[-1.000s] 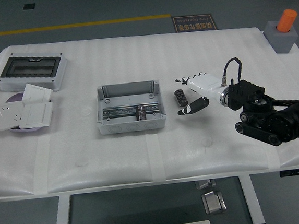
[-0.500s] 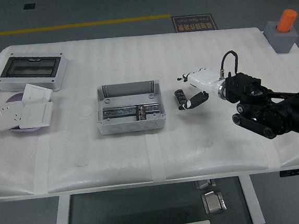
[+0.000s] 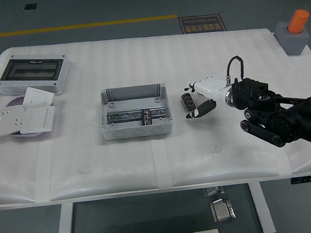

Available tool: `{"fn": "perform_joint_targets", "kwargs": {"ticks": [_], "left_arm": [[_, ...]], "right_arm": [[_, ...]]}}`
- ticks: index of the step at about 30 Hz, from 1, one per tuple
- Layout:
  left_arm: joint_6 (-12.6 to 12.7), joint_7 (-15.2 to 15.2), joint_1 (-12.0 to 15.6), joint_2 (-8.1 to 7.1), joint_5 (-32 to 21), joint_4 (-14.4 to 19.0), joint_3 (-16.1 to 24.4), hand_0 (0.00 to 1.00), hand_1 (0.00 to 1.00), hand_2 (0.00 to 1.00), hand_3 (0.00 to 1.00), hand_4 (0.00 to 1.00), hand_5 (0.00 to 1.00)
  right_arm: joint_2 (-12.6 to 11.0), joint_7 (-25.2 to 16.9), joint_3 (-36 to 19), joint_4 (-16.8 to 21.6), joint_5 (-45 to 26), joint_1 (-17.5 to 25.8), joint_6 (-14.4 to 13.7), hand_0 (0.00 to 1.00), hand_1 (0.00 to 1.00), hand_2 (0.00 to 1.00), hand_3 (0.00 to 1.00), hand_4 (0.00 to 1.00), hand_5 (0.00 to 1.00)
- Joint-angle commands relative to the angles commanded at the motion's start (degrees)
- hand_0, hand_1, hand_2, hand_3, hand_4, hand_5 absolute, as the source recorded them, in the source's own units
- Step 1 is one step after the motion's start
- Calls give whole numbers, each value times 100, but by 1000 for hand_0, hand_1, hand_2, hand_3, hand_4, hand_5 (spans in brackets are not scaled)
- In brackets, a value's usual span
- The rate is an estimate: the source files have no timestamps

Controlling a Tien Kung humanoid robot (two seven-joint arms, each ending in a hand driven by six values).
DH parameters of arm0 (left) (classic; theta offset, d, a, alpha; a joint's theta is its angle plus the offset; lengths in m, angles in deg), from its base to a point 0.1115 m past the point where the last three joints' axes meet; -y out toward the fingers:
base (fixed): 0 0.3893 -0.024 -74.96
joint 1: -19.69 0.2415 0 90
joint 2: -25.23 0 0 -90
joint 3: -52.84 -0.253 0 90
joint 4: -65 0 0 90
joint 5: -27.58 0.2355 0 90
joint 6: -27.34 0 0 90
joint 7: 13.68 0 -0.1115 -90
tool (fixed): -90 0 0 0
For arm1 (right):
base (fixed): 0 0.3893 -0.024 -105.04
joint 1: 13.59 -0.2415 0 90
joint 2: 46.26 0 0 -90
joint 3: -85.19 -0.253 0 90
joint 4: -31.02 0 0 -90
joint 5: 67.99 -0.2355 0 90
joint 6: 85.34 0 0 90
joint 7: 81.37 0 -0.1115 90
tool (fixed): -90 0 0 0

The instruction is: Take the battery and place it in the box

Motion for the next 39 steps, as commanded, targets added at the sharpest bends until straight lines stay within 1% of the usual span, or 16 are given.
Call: {"fn": "perform_joint_targets", "kwargs": {"ticks": [4,5,10,11,16,17,22,23,28,30,33,35,39], "left_arm": [[3,-8,2,-5,-3,0,1,593,619,385,467,502,482],[3,-9,2,-6,-4,0,-2,593,619,386,467,503,484],[2,-15,-2,-4,-23,0,-18,593,619,386,467,503,484],[2,-17,-4,-4,-25,0,-20,593,619,385,466,502,487],[1,-22,-17,-4,-33,0,-26,593,619,385,466,502,487],[1,-21,-19,-3,-28,0,-21,594,619,384,466,500,490],[1,-31,-32,-4,-39,0,-30,594,619,384,466,500,490],[1,-32,-35,-3,-41,0,-33,594,619,382,466,499,493],[2,-47,-46,-1,-71,0,-66,594,619,382,466,499,493],[4,-51,-48,0,-79,0,-72,594,619,381,465,497,496],[9,-51,-44,6,-75,0,-59,594,619,381,465,497,496],[11,-47,-38,14,-66,0,-45,594,619,380,465,498,499],[12,-31,-26,28,-45,0,-17,594,619,380,465,498,499]], "right_arm": [[1,-4,-25,-5,8,23,-59,891,763,815,886,913,608],[-1,-8,-27,-5,9,27,-76,889,760,813,883,888,593],[-10,-9,-20,-10,17,39,-133,889,760,813,883,888,593],[-11,-9,-22,-10,20,42,-134,870,724,760,762,636,430],[-3,-19,-56,-20,88,62,-93,870,724,760,762,636,430],[-2,-21,-62,-24,92,66,-87,847,692,690,681,537,339],[7,-35,-85,-35,128,87,-71,847,692,690,681,537,339],[10,-37,-86,-35,131,88,-73,843,689,679,679,497,298],[24,-47,-94,-29,142,92,-79,843,689,679,679,497,298],[24,-52,-98,-23,142,94,-79,844,685,673,680,484,282],[-7,-42,-50,9,79,85,-134,844,685,673,680,484,282],[-70,-15,76,80,-63,56,-285,841,682,671,679,488,285],[-261,61,428,344,-419,-2,-732,841,682,671,679,488,285]]}}
